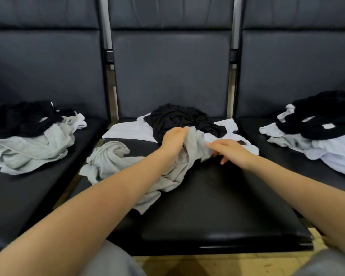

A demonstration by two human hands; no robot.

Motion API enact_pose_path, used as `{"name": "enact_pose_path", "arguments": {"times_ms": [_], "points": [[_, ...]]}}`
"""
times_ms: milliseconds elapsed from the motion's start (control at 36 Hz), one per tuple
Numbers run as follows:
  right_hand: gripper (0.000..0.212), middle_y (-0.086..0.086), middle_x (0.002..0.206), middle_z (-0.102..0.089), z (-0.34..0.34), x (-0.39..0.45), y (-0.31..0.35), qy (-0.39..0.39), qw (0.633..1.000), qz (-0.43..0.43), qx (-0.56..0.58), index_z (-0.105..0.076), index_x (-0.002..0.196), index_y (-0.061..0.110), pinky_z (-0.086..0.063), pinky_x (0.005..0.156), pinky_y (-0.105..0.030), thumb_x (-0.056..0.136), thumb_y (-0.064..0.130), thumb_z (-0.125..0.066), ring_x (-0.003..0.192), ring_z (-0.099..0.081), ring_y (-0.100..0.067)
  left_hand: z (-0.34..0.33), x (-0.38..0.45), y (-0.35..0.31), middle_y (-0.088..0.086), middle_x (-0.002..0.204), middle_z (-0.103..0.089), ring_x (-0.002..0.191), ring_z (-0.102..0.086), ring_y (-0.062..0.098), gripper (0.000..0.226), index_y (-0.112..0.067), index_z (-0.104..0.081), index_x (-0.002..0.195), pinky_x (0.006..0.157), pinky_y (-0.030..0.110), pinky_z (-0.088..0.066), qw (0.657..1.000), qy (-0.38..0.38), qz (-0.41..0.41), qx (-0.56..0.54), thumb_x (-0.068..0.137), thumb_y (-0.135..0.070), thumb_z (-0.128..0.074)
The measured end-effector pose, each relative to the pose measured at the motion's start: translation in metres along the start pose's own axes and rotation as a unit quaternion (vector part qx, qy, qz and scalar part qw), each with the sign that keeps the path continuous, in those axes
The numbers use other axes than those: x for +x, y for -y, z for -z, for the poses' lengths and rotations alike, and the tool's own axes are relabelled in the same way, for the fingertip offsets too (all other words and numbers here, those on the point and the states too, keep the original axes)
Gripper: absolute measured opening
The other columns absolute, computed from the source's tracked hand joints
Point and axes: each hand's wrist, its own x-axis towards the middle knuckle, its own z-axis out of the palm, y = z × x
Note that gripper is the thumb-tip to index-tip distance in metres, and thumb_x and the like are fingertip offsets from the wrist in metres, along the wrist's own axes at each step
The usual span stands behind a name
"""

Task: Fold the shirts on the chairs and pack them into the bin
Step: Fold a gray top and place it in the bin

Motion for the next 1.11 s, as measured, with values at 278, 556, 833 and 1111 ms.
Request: {"name": "enact_pose_path", "arguments": {"times_ms": [278,556,833,1111], "points": [[0.020,-0.010,0.083,-0.071,-0.054,0.003,0.050,0.045,0.990,0.121,0.058,-0.069,0.090,0.002,-0.050,0.079,-0.028,0.086,0.021,-0.071,0.078,-0.063,-0.009,0.068,-0.030,-0.030,0.011,0.098,-0.069,0.097,-0.064,0.025,0.024,-0.008,-0.065,0.094,0.092,0.037,-0.049,0.984,-0.012,0.001,-0.180,0.096,-0.024,-0.048],[0.015,-0.006,0.075,-0.068,-0.070,0.007,0.079,0.092,0.963,0.144,0.208,-0.056,0.081,0.011,-0.054,0.067,-0.025,0.089,-0.001,-0.062,0.075,-0.068,-0.017,0.134,-0.047,0.003,0.009,0.092,-0.068,0.092,-0.061,0.022,0.028,-0.002,-0.070,0.094,0.083,0.037,-0.048,0.995,-0.021,-0.059,0.075,0.093,-0.029,-0.061],[0.029,-0.002,0.075,-0.063,-0.091,-0.008,0.091,0.169,0.973,0.079,0.137,-0.067,0.075,0.008,-0.046,0.076,-0.027,0.095,0.028,-0.059,0.078,-0.057,-0.014,0.158,-0.068,-0.009,0.005,0.085,-0.056,0.081,-0.050,0.020,0.014,-0.021,-0.059,0.075,0.072,0.037,-0.038,0.986,-0.134,-0.073,-0.066,0.081,-0.032,-0.055],[0.033,0.012,0.120,-0.059,-0.119,-0.007,0.104,0.115,0.968,0.214,0.068,-0.065,0.063,0.015,-0.045,0.091,-0.015,0.095,0.018,-0.060,0.113,-0.053,0.007,0.172,-0.078,-0.014,0.017,0.116,-0.068,0.111,-0.064,0.027,0.042,0.003,-0.062,0.120,0.098,0.039,-0.050,0.979,-0.037,-0.040,-0.198,0.095,-0.025,-0.044]]}}
